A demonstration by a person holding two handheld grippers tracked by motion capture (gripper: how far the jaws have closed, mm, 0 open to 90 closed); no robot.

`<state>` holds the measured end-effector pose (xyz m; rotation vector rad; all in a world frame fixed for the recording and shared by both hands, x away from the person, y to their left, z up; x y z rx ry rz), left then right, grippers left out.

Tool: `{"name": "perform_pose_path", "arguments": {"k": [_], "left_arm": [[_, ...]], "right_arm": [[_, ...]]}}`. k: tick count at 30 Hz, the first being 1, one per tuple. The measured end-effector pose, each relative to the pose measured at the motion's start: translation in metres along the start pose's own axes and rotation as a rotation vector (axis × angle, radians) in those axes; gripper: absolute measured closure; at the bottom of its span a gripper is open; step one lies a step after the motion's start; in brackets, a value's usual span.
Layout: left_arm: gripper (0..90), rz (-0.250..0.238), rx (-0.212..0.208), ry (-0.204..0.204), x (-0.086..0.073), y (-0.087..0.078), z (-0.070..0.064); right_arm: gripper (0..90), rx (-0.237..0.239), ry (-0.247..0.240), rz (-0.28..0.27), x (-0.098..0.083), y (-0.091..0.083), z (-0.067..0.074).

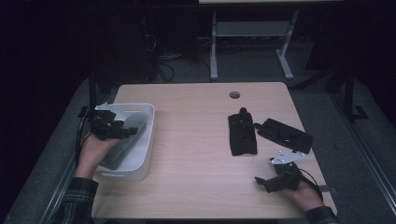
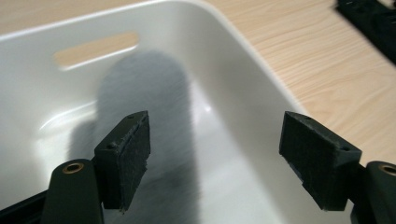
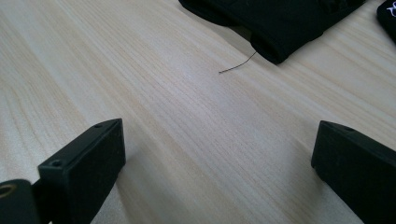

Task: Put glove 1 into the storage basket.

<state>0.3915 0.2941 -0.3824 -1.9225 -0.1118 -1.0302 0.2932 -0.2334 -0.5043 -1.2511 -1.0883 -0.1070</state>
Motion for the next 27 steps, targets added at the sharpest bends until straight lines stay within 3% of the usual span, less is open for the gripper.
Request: {"name": "perform_pose_path", "arguments": {"k": [12, 17, 27], "left_arm": [[24.1, -0.033, -0.1, 0.103, 0.013, 0.017, -0.059], [24.2, -0.049, -0.167, 0.124, 0.014, 0.03, -0.084], [24.2, -0.019, -0.22, 0.24, 0.009, 0.057, -0.132]], "right_arm": [[2.6, 0.0, -0.001, 0.0, 0.0, 0.0, 0.0], [2.6, 0.0, 0.0, 0.0, 0.0, 0.0, 0.0], [2.5, 0.0, 0.0, 0.0, 0.0, 0.0, 0.0]]}}
Point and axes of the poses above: each handheld gripper's, and its own axes: y roughly forward along the jaws, x roughly out of its top, z roughly to its left, the point moved 3 cm from there along y, roughly forward along the jaws, and after that the axes turned 10 degrees about -x, right-handed, at the moved point
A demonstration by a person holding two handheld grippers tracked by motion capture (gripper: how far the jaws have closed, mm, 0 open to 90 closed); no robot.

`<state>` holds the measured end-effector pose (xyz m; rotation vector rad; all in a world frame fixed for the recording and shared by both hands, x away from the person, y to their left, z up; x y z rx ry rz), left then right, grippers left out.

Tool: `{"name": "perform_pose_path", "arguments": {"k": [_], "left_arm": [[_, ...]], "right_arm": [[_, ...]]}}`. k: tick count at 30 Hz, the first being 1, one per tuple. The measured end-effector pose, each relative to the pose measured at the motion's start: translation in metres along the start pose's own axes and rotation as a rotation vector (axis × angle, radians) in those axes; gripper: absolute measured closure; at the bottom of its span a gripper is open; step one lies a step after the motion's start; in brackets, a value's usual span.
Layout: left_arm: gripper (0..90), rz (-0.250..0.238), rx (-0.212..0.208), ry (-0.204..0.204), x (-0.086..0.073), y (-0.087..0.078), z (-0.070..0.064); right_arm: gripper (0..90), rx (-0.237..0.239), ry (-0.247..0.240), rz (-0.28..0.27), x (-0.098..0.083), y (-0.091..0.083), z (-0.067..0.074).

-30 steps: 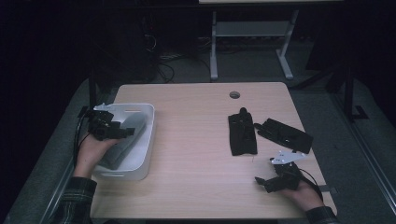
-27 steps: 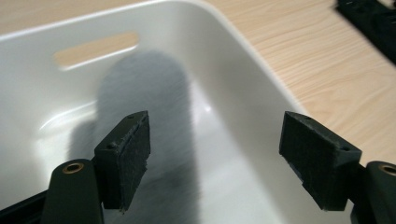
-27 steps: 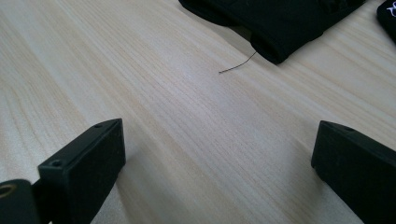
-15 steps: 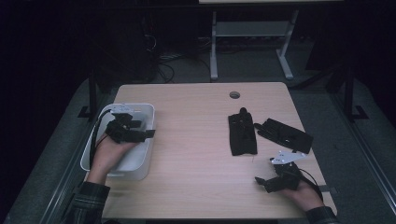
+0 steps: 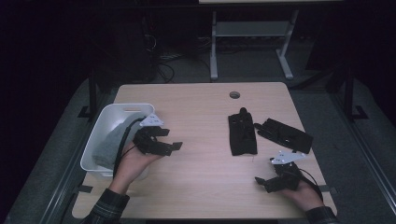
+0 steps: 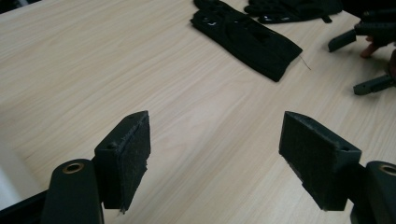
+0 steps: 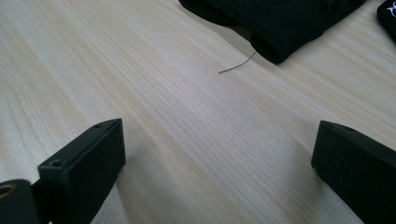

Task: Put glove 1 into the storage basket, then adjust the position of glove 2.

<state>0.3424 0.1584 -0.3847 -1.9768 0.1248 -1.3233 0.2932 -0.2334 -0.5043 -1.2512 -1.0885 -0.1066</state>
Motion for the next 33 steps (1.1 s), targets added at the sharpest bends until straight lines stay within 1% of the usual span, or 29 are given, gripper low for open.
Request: {"name": "perform_pose_path", "arguments": {"k": [2, 3, 5, 8, 9, 12, 13, 16, 17, 19, 21, 22, 23, 24, 25, 26, 27, 28, 30, 31, 33], "left_arm": [[24.2, 0.003, -0.01, 0.008, -0.003, 0.008, -0.006], [24.2, 0.014, -0.015, 0.019, -0.005, 0.012, -0.008], [24.2, 0.023, -0.026, 0.023, -0.009, 0.021, -0.013], [24.1, 0.039, -0.029, 0.04, -0.014, 0.033, -0.017], [24.1, 0.046, -0.037, 0.041, -0.016, 0.037, -0.019], [23.4, 0.062, -0.038, 0.055, -0.022, 0.045, -0.023], [23.2, 0.071, -0.034, 0.062, -0.025, 0.047, -0.024], [22.8, 0.09, -0.036, 0.052, -0.036, 0.054, -0.022], [22.6, 0.094, -0.025, 0.058, -0.04, 0.057, -0.021], [22.3, 0.123, -0.011, 0.068, -0.049, 0.062, -0.02], [20.7, 0.15, -0.025, 0.065, -0.057, 0.067, -0.02], [19.9, 0.164, -0.03, 0.069, -0.061, 0.069, -0.02], [19.9, 0.181, -0.028, 0.069, -0.064, 0.071, -0.02], [19.0, 0.193, -0.029, 0.069, -0.067, 0.074, -0.019], [17.6, 0.209, -0.026, 0.075, -0.07, 0.075, -0.019], [17.0, 0.217, -0.023, 0.084, -0.072, 0.076, -0.019], [16.4, 0.223, -0.025, 0.095, -0.073, 0.077, -0.019], [15.5, 0.219, -0.025, 0.095, -0.074, 0.078, -0.019], [14.2, 0.237, -0.03, 0.113, -0.076, 0.078, -0.019], [13.5, 0.243, -0.026, 0.118, -0.077, 0.078, -0.018], [12.5, 0.23, -0.032, 0.12, -0.079, 0.078, -0.018]], "right_arm": [[2.5, 0.0, -0.001, 0.0, 0.0, 0.0, 0.0], [2.5, 0.0, 0.0, 0.0, 0.0, 0.0, 0.0], [2.5, 0.0, 0.0, 0.0, 0.0, 0.0, 0.0], [2.5, 0.0, 0.0, 0.0, 0.0, 0.0, 0.0], [2.5, 0.0, 0.0, 0.0, 0.0, 0.0, 0.0], [2.5, -0.001, 0.0, 0.0, 0.0, 0.0, 0.0], [2.5, -0.001, 0.0, 0.0, 0.0, 0.0, 0.0], [2.5, -0.001, 0.0, 0.0, 0.0, 0.0, 0.0], [2.5, -0.001, 0.0, 0.0, 0.0, 0.0, 0.0], [2.5, 0.001, -0.002, 0.002, 0.0, -0.001, 0.0], [2.6, 0.01, -0.01, 0.012, 0.0, -0.001, 0.0], [9.2, 0.014, -0.016, 0.025, 0.001, -0.004, 0.0], [9.2, 0.014, -0.016, 0.025, 0.001, -0.004, 0.0], [14.1, 0.016, -0.012, 0.025, 0.002, -0.005, 0.0], [15.1, 0.026, -0.005, 0.02, 0.002, -0.006, -0.002], [16.0, 0.024, 0.005, 0.018, 0.003, -0.007, -0.003], [18.6, 0.016, 0.005, 0.016, 0.004, -0.008, -0.004], [22.0, 0.011, 0.002, 0.016, 0.005, -0.01, -0.005], [26.1, -0.001, 0.01, 0.005, 0.007, -0.013, -0.007], [30.5, -0.006, 0.012, 0.002, 0.008, -0.014, -0.008], [41.5, -0.008, 0.023, -0.009, 0.012, -0.016, -0.01]]}}
Point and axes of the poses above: each handheld gripper's, and its own axes: y roughly forward along the jaws, x roughly out of its top, z roughly to its left, the point moved 3 cm from there along y, roughly forward along the jaws, and after that the axes turned 10 degrees about -x, right-handed, at the moved point
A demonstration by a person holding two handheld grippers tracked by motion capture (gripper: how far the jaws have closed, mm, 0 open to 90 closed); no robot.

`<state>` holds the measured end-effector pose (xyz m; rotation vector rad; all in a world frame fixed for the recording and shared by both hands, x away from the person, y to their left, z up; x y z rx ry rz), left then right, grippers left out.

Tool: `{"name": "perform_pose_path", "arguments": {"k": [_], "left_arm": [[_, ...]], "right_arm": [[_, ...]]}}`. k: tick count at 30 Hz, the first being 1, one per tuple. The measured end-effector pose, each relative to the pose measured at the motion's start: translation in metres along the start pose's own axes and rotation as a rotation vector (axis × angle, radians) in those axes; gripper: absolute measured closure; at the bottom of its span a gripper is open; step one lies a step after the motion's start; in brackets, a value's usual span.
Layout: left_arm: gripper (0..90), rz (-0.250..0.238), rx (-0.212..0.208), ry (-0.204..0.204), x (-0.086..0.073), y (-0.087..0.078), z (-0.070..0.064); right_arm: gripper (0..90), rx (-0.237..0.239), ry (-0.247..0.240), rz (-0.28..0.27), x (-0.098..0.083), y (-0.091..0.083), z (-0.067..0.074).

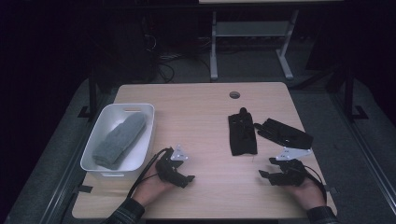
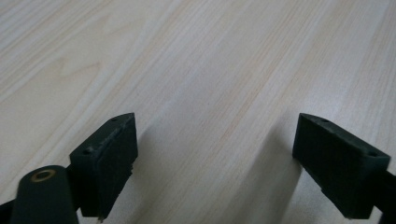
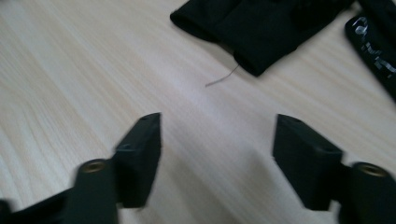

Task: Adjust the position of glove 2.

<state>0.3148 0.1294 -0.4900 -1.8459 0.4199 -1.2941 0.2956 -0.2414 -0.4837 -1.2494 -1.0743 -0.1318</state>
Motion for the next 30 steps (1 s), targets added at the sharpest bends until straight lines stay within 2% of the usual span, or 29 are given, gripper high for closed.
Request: {"name": "perform_pose_path", "arguments": {"k": [4, 7, 9, 13, 18, 24, 27, 30], "left_arm": [[12.4, -0.033, -0.014, 0.021, -0.005, -0.002, 0.002], [12.4, -0.091, -0.027, 0.039, -0.01, -0.002, 0.003], [12.4, -0.107, -0.033, 0.055, -0.012, -0.002, 0.005], [12.4, -0.119, -0.044, 0.071, -0.013, -0.002, 0.006], [12.4, -0.118, -0.045, 0.071, -0.013, -0.002, 0.006], [12.4, -0.129, -0.05, 0.067, -0.013, -0.002, 0.006], [12.4, -0.121, -0.051, 0.077, -0.013, -0.002, 0.007], [12.4, -0.121, -0.052, 0.079, -0.013, -0.002, 0.007]], "right_arm": [[65.2, 0.014, 0.038, -0.008, 0.012, -0.001, -0.004], [79.3, 0.023, 0.046, -0.008, 0.025, 0.001, -0.005], [88.8, 0.021, 0.041, -0.01, 0.028, 0.002, -0.006], [90.0, 0.024, 0.053, -0.018, 0.041, 0.009, -0.008], [90.0, 0.016, 0.041, -0.014, 0.058, 0.029, -0.01], [90.0, 0.027, 0.039, -0.009, 0.068, 0.046, -0.009], [90.0, 0.04, 0.038, 0.013, 0.07, 0.057, -0.008], [90.0, 0.044, 0.016, 0.047, 0.07, 0.069, -0.006]]}}
Point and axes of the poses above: each handheld gripper's, and its own axes: y roughly forward along the jaws, x roughly out of its top, z roughly to its left, the point moved 3 cm from there along y, roughly forward along the jaws, and after that the axes turned 10 degrees about -x, right-handed, at the moved point
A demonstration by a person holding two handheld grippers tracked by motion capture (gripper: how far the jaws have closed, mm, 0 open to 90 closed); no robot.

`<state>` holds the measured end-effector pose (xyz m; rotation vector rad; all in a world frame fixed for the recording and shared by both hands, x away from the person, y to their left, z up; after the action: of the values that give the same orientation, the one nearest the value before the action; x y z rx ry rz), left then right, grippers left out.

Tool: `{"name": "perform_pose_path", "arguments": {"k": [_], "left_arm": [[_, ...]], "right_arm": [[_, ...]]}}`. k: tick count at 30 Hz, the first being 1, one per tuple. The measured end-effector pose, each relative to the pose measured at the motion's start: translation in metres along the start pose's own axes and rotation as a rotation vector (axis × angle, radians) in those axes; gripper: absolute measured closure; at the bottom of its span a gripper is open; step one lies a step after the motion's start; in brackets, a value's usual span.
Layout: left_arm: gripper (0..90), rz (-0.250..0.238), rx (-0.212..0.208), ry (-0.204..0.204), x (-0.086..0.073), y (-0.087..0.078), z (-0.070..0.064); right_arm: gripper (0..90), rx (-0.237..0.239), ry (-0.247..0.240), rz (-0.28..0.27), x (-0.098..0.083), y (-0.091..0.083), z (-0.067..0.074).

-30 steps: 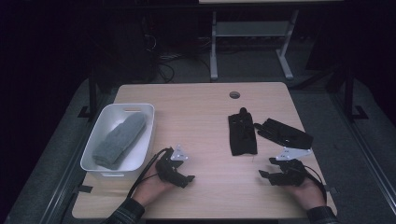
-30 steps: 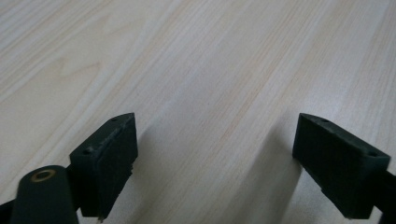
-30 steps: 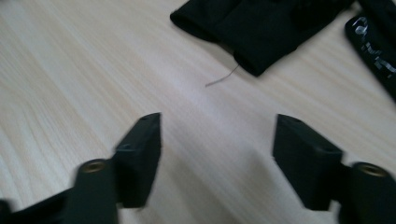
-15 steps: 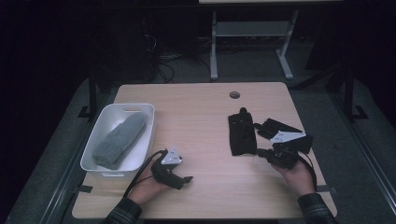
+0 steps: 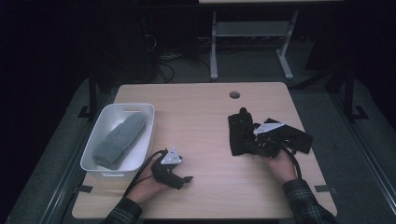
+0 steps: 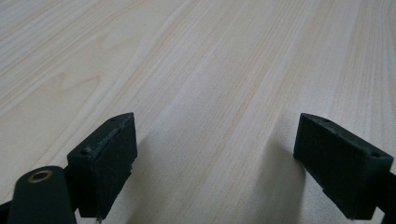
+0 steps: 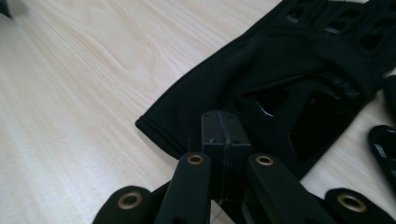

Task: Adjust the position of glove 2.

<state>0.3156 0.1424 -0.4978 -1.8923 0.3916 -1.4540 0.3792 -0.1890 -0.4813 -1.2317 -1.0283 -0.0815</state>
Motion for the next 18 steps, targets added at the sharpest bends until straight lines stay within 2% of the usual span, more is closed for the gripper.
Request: {"name": "perform_pose_path", "arguments": {"k": [5, 15, 18], "left_arm": [[12.5, -0.002, 0.003, -0.006, 0.0, 0.0, -0.001], [12.5, -0.005, 0.004, -0.009, -0.001, 0.0, -0.001], [12.5, -0.004, 0.005, -0.008, -0.001, 0.0, -0.001]], "right_arm": [[90.0, 0.018, -0.017, 0.026, -0.001, 0.007, 0.007], [90.0, 0.14, -0.099, 0.042, -0.002, 0.004, 0.04], [90.0, 0.164, -0.118, 0.052, -0.005, 0.0, 0.049]]}}
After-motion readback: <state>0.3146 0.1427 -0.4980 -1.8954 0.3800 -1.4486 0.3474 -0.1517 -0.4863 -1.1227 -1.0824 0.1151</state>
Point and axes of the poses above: each handheld gripper's, and its own axes: y roughly forward along the jaws, x roughly out of its top, z roughly to its left, the point moved 3 cm from there along y, roughly forward along the jaws, and after that the axes turned 10 degrees about -x, right-handed, at the moved point
